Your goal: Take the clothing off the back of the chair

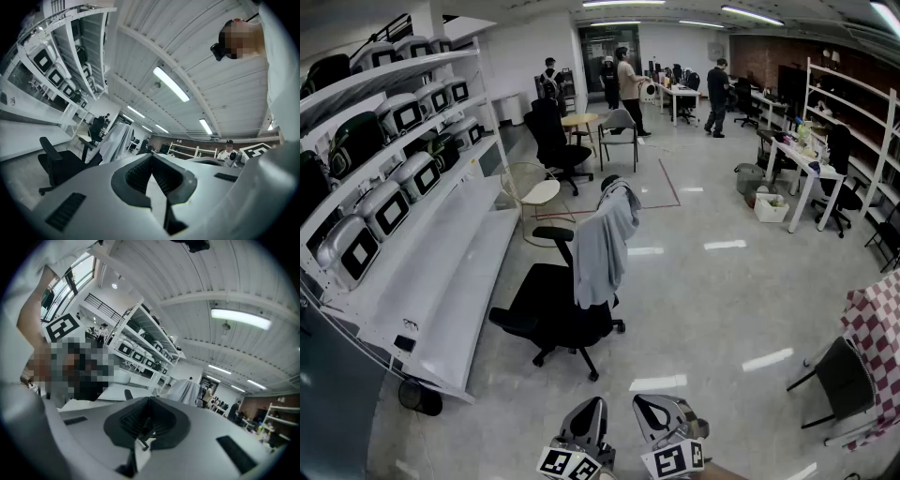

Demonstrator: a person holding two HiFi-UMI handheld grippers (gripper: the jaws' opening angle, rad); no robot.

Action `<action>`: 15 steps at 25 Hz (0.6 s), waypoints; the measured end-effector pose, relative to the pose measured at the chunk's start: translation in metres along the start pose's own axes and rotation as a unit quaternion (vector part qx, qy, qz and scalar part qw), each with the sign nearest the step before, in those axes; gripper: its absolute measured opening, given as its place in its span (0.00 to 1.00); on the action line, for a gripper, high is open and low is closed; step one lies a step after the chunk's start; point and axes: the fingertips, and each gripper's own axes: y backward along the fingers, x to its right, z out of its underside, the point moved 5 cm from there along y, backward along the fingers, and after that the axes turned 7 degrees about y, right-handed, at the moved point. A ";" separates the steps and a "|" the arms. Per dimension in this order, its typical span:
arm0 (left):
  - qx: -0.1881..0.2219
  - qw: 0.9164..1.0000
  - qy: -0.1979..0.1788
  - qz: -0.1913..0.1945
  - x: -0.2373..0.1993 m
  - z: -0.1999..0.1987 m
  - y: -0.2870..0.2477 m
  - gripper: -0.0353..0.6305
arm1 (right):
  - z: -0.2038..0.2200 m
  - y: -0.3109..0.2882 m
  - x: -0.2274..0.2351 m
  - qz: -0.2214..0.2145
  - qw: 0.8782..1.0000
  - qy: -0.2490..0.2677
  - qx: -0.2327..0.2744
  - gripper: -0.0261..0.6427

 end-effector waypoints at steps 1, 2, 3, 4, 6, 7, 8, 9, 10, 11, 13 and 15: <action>0.000 1.000 0.000 -0.001 0.000 0.000 0.001 0.07 | 0.000 0.000 -0.001 -0.001 1.000 0.000 0.000 0.06; -0.001 1.000 0.000 -0.002 -0.001 0.001 0.002 0.07 | 0.000 0.001 -0.002 -0.001 1.000 -0.001 -0.001 0.06; -0.001 1.000 0.000 -0.003 -0.001 0.001 0.003 0.07 | 0.000 0.001 -0.003 -0.002 1.000 -0.001 -0.001 0.06; 0.000 1.000 0.000 -0.003 -0.002 0.001 0.004 0.07 | -0.001 0.001 -0.004 -0.003 1.000 -0.001 -0.001 0.06; 0.002 1.000 -0.001 -0.004 -0.002 0.001 0.006 0.07 | -0.001 0.001 -0.007 -0.006 1.000 0.000 -0.001 0.06; 0.002 1.000 -0.001 -0.005 -0.002 0.000 0.007 0.07 | -0.002 0.001 -0.008 -0.008 1.000 0.001 0.000 0.06; 0.003 1.000 -0.001 -0.006 -0.002 0.000 0.007 0.07 | -0.002 0.001 -0.009 -0.009 1.000 0.001 0.002 0.06; 0.003 1.000 0.000 -0.007 -0.003 0.000 0.007 0.07 | -0.003 0.000 -0.009 -0.009 1.000 -0.001 0.004 0.06; 0.003 1.000 0.001 -0.008 -0.003 0.000 0.007 0.07 | -0.003 0.000 -0.009 -0.008 1.000 -0.003 0.006 0.06; 0.003 1.000 0.002 -0.009 -0.004 0.001 0.008 0.07 | -0.004 0.000 -0.009 -0.007 1.000 -0.004 0.008 0.06; 0.002 1.000 0.003 -0.010 -0.005 0.002 0.009 0.07 | -0.004 0.000 -0.009 -0.006 1.000 -0.005 0.011 0.06; 0.001 1.000 0.004 -0.011 -0.004 0.003 0.008 0.07 | -0.003 0.001 -0.008 -0.005 1.000 -0.005 0.011 0.06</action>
